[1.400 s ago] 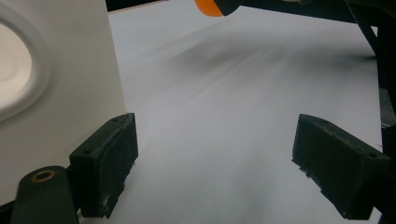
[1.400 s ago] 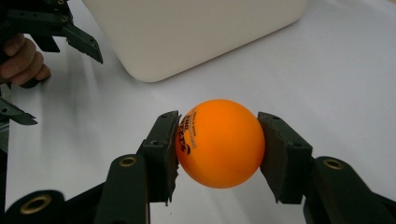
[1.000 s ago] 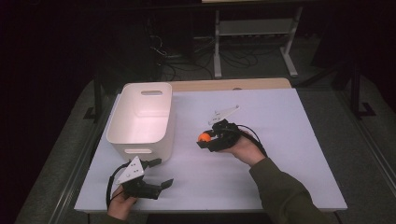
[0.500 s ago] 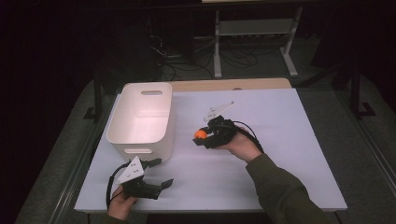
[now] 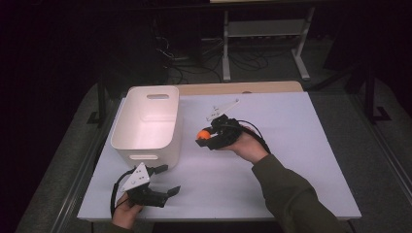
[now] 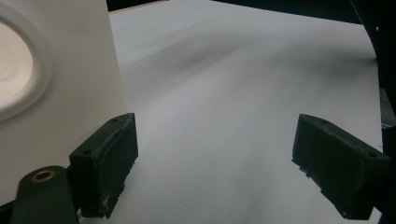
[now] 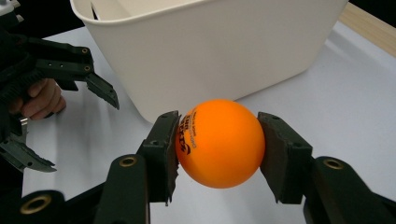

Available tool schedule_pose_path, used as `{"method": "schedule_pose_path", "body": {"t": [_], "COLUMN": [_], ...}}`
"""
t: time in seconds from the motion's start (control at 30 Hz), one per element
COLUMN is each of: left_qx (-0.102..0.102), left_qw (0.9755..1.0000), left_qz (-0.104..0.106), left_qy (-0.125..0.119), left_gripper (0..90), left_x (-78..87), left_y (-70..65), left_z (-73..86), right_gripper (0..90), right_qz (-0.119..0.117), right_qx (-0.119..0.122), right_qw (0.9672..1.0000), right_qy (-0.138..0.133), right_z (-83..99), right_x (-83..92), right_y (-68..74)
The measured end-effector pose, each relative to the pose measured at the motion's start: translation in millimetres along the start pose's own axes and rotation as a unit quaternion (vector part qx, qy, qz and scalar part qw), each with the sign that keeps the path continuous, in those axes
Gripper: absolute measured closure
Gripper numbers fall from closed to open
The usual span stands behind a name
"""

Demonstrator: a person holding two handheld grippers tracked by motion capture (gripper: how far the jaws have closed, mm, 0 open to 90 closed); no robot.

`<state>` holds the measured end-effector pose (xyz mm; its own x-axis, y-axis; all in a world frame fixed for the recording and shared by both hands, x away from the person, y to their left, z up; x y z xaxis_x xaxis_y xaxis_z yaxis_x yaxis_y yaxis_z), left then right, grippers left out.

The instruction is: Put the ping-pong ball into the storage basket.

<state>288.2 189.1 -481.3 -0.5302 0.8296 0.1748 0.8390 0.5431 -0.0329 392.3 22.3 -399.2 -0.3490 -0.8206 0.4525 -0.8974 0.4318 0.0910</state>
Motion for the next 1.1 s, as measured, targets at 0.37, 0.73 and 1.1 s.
{"method": "schedule_pose_path", "body": {"t": [0.37, 0.73, 1.1], "left_qx": [0.001, 0.001, 0.000], "left_qw": [1.0000, 1.0000, 1.0000], "left_qz": [0.000, 0.000, -0.001], "left_qy": [-0.001, -0.001, -0.001], "left_gripper": [14.1, 14.1, 14.1], "left_x": [-0.1, -0.1, -0.1], "left_y": [-0.1, 0.1, 0.4], "left_z": [-0.1, -0.1, -0.1], "right_gripper": [49.6, 49.6, 49.6], "right_qz": [-0.002, -0.006, -0.006], "right_qx": [0.009, 0.018, 0.028], "right_qw": [0.9999, 0.9998, 0.9995], "right_qy": [-0.006, -0.010, -0.015], "right_z": [-14.6, -26.9, -39.9], "right_x": [-1.6, -4.8, -5.4], "right_y": [2.3, 4.7, 6.0]}}
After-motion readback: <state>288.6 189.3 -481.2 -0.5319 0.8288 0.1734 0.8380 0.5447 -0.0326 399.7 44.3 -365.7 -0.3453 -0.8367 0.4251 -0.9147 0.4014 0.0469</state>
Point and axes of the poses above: each handheld gripper's, and its own axes: x roughly backward along the jaws, z roughly out of its underside, y roughly to its left, the point moved 8 cm from there along -x, roughly forward along the jaws, and after that the axes turned 12 degrees about -y, right-handed, at the moved point
